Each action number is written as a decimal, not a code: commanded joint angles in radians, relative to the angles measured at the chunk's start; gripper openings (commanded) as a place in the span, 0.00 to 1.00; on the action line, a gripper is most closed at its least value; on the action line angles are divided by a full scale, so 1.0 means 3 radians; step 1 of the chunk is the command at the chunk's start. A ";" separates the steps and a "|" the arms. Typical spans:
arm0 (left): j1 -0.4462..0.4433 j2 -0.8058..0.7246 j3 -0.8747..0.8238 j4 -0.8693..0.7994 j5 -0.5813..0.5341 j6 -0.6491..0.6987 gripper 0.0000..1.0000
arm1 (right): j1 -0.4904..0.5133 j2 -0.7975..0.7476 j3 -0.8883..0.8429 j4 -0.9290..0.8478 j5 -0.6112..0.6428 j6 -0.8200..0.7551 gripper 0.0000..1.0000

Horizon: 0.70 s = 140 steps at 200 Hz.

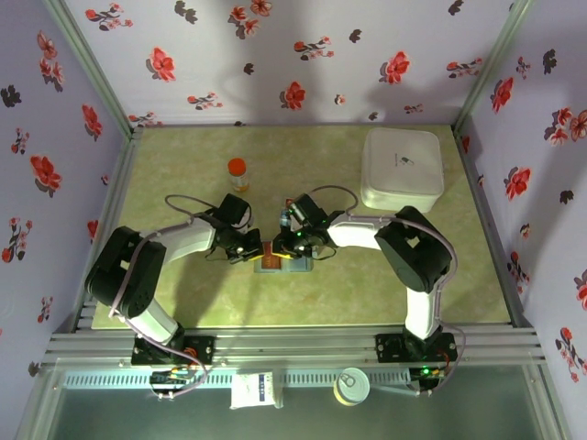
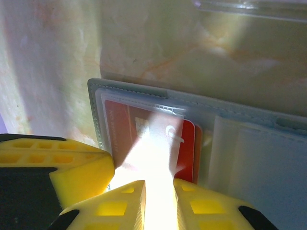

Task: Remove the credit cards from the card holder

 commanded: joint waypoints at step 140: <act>0.0027 -0.0058 -0.0015 -0.0087 0.0005 0.0081 0.01 | 0.0111 -0.0170 0.0278 -0.0813 0.0523 -0.0293 0.22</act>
